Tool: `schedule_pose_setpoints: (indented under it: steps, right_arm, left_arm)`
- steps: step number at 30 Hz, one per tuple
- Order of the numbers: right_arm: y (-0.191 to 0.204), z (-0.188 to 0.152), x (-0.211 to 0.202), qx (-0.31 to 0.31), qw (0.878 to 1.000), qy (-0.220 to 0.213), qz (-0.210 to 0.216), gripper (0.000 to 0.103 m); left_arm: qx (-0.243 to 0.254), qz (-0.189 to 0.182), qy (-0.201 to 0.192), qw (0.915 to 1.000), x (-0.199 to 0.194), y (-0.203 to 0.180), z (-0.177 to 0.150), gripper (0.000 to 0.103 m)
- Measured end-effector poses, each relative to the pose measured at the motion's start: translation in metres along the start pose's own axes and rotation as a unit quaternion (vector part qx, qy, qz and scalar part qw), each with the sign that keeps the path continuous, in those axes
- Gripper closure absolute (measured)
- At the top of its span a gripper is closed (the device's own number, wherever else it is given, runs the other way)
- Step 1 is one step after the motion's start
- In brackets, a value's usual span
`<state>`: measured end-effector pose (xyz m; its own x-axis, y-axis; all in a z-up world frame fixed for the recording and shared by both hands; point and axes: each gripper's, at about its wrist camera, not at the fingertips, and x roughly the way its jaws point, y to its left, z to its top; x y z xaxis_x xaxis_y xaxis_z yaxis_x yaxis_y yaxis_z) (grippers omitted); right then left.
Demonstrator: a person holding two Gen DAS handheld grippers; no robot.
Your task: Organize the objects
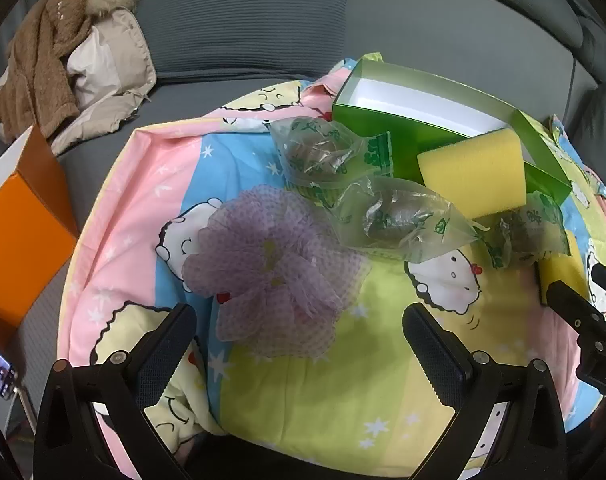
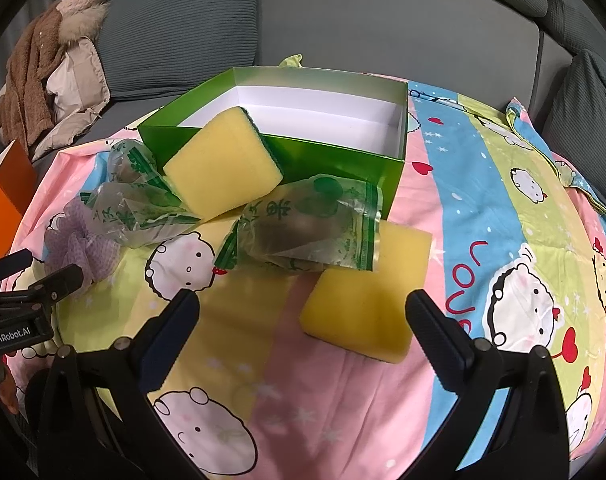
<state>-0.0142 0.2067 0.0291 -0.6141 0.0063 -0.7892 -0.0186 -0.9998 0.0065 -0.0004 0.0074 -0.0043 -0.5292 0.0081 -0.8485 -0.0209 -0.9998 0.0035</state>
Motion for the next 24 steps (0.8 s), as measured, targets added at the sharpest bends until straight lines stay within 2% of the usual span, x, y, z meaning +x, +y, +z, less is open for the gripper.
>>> schedule_pose_setpoints:
  steps: [24]
  right_arm:
    - [0.0006, -0.0031, 0.0020, -0.001, 1.000, -0.001, 0.002, 0.000]
  left_arm:
    - [0.002, -0.009, -0.003, 1.0000, 0.0007, -0.0011, -0.0019, 0.000]
